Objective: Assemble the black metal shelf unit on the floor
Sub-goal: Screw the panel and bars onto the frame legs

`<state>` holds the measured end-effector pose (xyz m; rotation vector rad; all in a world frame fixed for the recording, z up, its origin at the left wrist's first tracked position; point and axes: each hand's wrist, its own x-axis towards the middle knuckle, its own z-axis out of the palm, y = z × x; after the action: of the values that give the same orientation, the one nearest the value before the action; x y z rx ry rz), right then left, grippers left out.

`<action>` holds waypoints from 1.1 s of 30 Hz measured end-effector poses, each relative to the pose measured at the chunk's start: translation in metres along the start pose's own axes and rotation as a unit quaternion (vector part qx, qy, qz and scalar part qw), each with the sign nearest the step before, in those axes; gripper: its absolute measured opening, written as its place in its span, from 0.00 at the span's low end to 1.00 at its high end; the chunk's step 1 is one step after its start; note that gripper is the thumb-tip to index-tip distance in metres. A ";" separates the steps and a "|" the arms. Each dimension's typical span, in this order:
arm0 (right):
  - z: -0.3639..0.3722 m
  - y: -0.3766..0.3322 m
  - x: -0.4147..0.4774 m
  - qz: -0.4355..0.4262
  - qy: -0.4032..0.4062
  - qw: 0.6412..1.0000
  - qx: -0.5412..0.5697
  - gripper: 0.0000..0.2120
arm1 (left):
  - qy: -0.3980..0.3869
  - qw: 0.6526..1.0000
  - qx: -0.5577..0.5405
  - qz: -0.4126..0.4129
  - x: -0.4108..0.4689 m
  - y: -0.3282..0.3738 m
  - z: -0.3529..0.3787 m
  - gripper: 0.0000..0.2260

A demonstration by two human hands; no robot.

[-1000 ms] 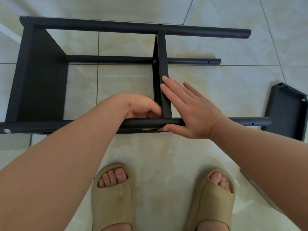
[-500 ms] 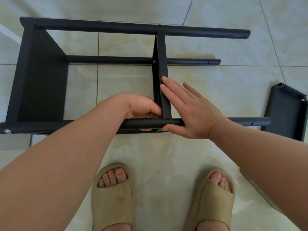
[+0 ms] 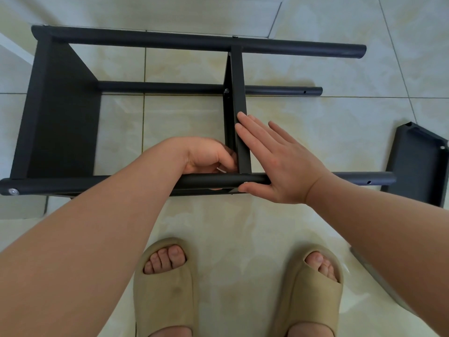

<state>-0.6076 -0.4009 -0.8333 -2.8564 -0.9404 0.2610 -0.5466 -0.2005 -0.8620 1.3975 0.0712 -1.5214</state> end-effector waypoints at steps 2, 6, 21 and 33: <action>0.000 0.000 0.000 0.000 0.000 1.000 0.000 0.48 | -0.003 1.000 -0.007 -0.006 0.000 0.000 -0.001 0.09; 0.000 0.001 0.000 0.000 -0.001 1.000 -0.004 0.48 | 0.014 0.999 0.018 -0.042 0.001 0.001 -0.001 0.08; -0.001 0.000 0.000 0.000 -0.001 1.000 0.000 0.48 | 0.027 0.999 0.016 0.020 0.000 -0.001 0.003 0.09; 0.000 0.000 0.000 0.000 -0.001 1.000 0.002 0.48 | 0.029 0.999 -0.020 0.024 0.000 0.000 0.003 0.13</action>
<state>-0.6076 -0.4011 -0.8333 -2.8524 -0.9394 0.2651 -0.5488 -0.2026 -0.8604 1.4027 0.1032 -1.4333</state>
